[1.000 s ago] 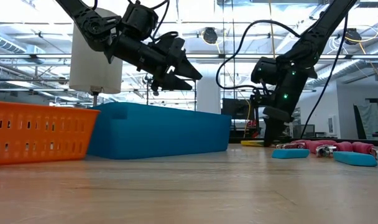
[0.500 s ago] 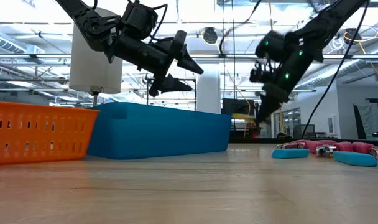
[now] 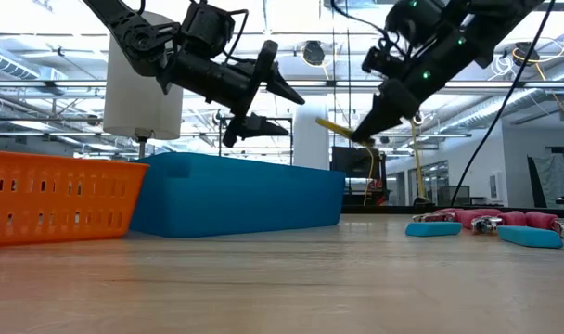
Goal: Pick & Place School Supplies
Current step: Put the yellow crayon box into the white bin
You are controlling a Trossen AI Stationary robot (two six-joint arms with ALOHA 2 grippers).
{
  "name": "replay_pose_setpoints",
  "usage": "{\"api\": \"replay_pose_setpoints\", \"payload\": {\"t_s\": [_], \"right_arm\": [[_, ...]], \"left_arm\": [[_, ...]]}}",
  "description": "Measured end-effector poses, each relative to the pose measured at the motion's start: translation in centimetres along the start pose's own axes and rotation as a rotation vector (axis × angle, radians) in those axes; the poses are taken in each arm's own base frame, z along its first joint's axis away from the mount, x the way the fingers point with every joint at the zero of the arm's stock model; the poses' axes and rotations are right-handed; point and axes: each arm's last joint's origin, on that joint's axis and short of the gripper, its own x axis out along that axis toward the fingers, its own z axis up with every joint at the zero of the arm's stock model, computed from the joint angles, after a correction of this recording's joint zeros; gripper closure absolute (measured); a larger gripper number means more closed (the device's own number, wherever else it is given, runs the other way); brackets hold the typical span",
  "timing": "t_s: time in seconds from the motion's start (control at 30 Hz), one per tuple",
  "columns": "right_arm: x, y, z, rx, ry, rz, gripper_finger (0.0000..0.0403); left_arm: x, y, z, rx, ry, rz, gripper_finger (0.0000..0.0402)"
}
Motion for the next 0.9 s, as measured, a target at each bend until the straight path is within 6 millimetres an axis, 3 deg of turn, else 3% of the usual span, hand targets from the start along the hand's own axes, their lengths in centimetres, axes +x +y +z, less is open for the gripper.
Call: {"api": "replay_pose_setpoints", "payload": {"t_s": [0.47,0.9], "right_arm": [[-0.5,2.1,1.0,-0.052,-0.089,0.011,0.0232],[-0.5,2.0,1.2,-0.036,-0.103,0.009,0.0232]], "left_arm": [[0.0,-1.9,-0.8,-0.010,-0.017,-0.051,0.0094],[4.0,-3.0,-0.5,0.009,0.085,-0.113,0.0094]]}}
